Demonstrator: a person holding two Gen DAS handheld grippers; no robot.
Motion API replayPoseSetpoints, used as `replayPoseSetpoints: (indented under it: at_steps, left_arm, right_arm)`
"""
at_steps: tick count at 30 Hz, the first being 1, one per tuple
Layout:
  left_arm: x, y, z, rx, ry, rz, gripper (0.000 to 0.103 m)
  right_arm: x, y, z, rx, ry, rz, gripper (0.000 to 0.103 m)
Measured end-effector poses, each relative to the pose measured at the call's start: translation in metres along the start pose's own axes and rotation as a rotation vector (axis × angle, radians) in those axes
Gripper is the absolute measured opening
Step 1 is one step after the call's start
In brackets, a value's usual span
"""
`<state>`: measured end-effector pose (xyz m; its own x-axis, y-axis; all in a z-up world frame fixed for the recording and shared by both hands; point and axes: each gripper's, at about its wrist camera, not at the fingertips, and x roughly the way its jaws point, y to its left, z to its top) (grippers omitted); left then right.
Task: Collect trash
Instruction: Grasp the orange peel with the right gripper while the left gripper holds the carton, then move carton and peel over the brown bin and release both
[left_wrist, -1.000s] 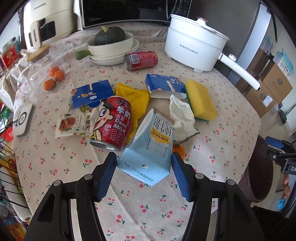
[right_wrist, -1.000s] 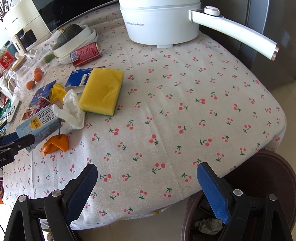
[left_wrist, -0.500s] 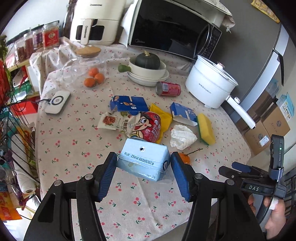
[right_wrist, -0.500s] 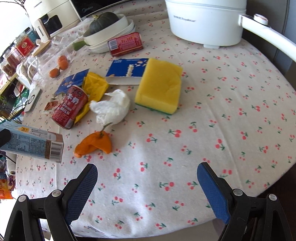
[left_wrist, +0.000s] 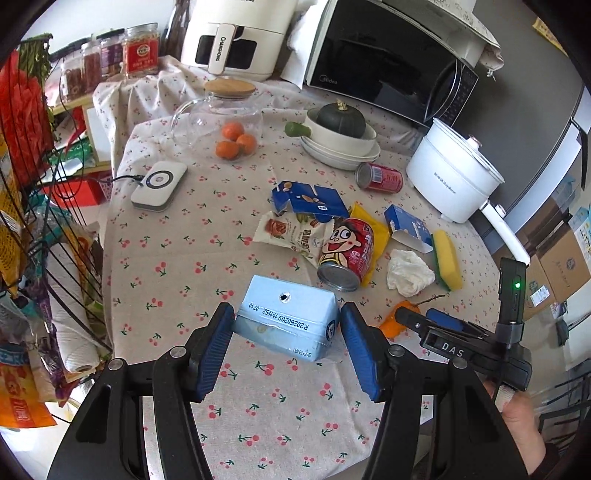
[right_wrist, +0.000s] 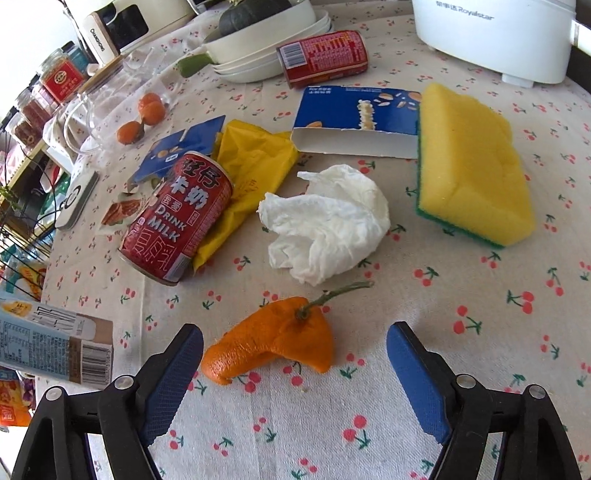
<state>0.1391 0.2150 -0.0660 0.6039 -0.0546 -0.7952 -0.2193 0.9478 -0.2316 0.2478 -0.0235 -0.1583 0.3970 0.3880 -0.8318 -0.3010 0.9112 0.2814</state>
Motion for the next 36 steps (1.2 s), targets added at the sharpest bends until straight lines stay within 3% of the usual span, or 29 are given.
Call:
replayPoseSetpoints:
  at_steps: [2, 6, 9, 21, 36]
  left_arm:
    - [0.0, 0.002, 0.0, -0.002, 0.002, -0.001, 0.062]
    - [0.0, 0.002, -0.003, 0.001, 0.008, -0.001, 0.062]
    - [-0.002, -0.001, -0.003, 0.011, 0.003, -0.004, 0.062]
    - [-0.012, -0.039, -0.005, 0.063, -0.03, -0.071, 0.061]
    - [-0.014, -0.137, -0.017, 0.203, -0.026, -0.209, 0.061]
  right_arm:
    - [0.005, 0.001, 0.0, -0.005, -0.001, 0.007, 0.072]
    - [0.007, 0.007, -0.001, -0.042, -0.003, 0.027, 0.045]
    - [0.002, 0.012, -0.004, -0.083, -0.003, 0.018, 0.039]
    - [-0.07, -0.022, -0.009, -0.071, -0.056, 0.001, 0.036]
    - [-0.166, -0.106, -0.045, 0.014, -0.135, -0.086, 0.036]
